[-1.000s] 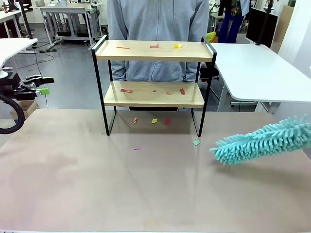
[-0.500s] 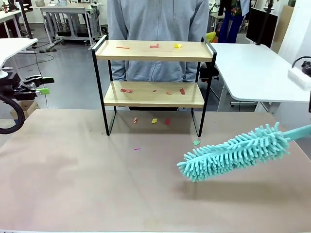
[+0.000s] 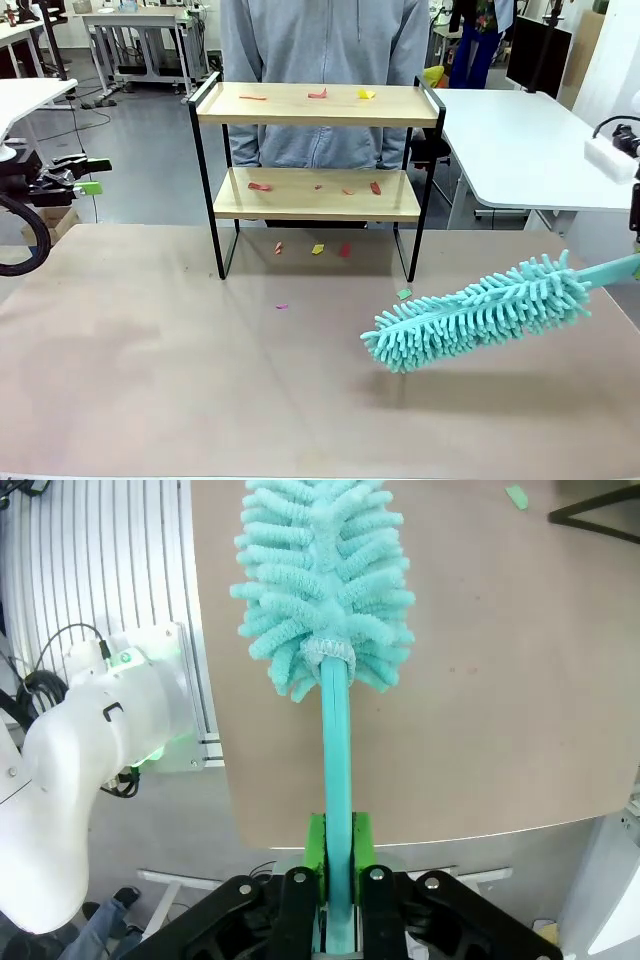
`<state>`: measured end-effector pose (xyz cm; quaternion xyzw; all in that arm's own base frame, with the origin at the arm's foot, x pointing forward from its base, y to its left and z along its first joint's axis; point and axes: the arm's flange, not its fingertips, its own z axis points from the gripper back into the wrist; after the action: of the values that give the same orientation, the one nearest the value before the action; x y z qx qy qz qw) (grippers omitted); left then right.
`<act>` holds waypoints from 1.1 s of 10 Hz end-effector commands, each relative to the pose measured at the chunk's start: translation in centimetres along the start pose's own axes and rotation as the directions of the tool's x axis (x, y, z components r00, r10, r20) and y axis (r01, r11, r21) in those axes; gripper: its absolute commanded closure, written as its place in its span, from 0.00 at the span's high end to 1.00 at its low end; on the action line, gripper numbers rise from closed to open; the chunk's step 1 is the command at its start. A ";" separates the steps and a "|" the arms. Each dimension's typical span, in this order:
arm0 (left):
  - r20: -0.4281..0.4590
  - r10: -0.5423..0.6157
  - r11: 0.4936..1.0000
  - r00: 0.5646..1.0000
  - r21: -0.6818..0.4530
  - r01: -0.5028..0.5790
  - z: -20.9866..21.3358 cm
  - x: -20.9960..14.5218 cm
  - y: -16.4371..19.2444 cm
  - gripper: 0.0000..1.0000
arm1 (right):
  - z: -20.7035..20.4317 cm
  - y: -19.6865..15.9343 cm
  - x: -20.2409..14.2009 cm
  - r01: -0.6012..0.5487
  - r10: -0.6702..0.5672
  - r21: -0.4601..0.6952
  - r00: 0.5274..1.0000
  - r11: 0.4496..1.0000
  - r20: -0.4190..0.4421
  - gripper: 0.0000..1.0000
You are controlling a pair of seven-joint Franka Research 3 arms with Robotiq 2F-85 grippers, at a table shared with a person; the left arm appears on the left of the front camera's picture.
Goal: Clean the shelf.
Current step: Clean the specific section of the Shelf indicated by the human with the Duster.
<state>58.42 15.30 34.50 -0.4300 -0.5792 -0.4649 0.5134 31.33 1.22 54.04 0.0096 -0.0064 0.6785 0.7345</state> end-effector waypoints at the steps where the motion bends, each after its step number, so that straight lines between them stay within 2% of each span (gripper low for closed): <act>1: -0.002 -0.013 1.000 1.000 0.002 0.013 -0.1 0.3 -0.1 1.00 | -0.1 0.4 -0.3 -0.011 0.011 -0.007 1.000 1.000 -0.003 0.13; 11: -0.002 -0.013 1.000 1.000 0.002 0.013 -0.1 0.3 -0.1 1.00 | -0.1 0.4 -0.3 -0.011 0.011 -0.007 1.000 1.000 -0.003 0.13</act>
<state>58.42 15.30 34.50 -0.4300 -0.5792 -0.4649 0.5134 31.26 1.19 54.11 0.0088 -0.0075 0.6783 0.7347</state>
